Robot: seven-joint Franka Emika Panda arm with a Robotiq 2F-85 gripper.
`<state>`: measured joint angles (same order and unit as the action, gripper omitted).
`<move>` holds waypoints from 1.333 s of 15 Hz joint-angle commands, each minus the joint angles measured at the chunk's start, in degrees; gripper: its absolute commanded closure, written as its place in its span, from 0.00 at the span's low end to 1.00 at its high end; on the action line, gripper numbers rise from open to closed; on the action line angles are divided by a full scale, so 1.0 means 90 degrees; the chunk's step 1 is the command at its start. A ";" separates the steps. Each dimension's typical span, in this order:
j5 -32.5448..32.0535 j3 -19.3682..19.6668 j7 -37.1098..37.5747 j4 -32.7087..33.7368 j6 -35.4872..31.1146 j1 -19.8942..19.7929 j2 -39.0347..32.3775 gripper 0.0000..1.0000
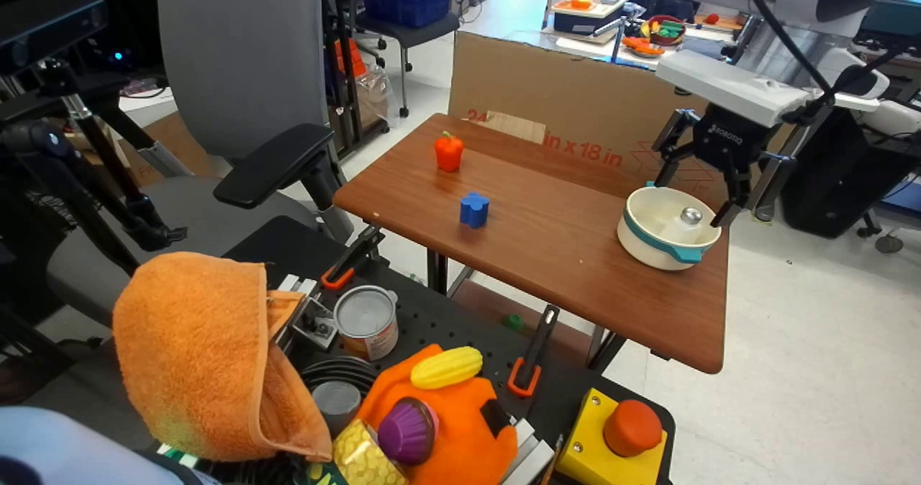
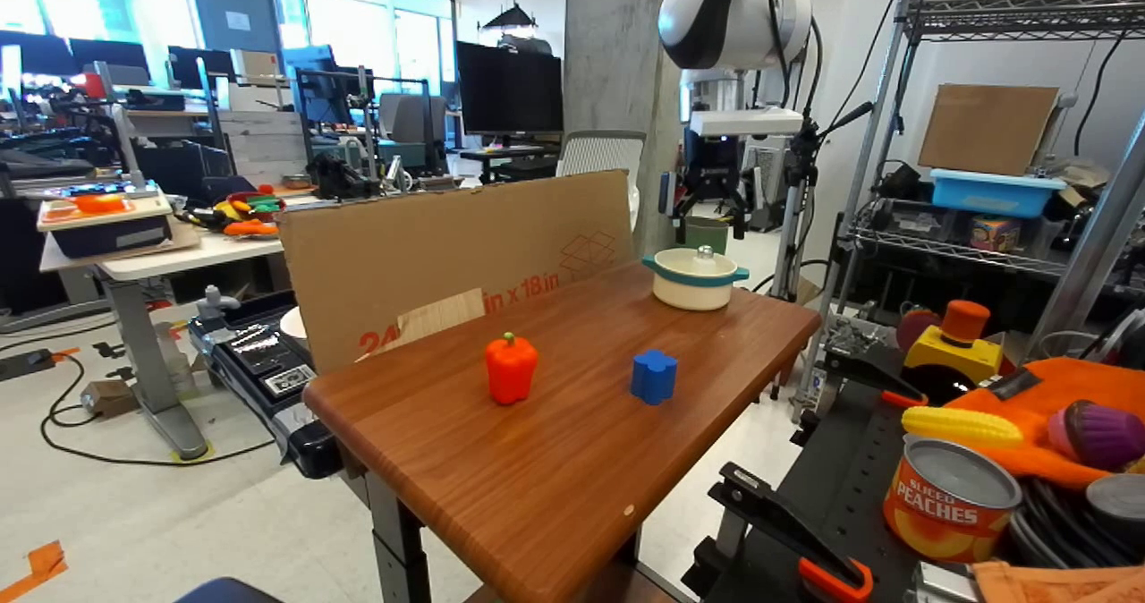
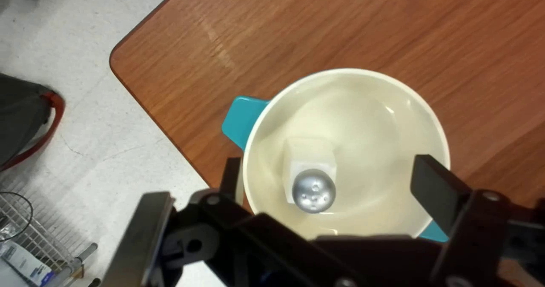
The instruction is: Remove the salt shaker from the pot
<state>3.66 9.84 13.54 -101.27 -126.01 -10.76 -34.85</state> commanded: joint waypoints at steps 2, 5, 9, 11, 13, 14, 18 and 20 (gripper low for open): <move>0.0063 -0.0012 -0.0016 0.0893 0.0524 -0.0040 -0.0599 0.00; 0.0000 0.0015 0.0041 0.1217 0.0658 0.0000 -0.0859 0.25; -0.0031 0.0040 0.0106 0.1553 0.0805 0.0018 -0.1119 0.51; -0.0018 0.0044 0.0127 0.1668 0.0953 0.0004 -0.1155 0.66; 0.0029 0.0056 0.0222 0.1749 0.1075 -0.0003 -0.1116 0.81; 0.0068 0.0050 0.0268 0.1762 0.1153 -0.0013 -0.1066 0.88; 0.0201 -0.0033 0.0216 0.1628 0.1538 -0.0053 -0.0648 0.93; 0.0093 -0.0006 0.0189 0.1291 0.1629 0.0061 -0.0153 0.93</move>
<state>4.12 10.01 15.66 -86.32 -114.22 -10.75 -42.27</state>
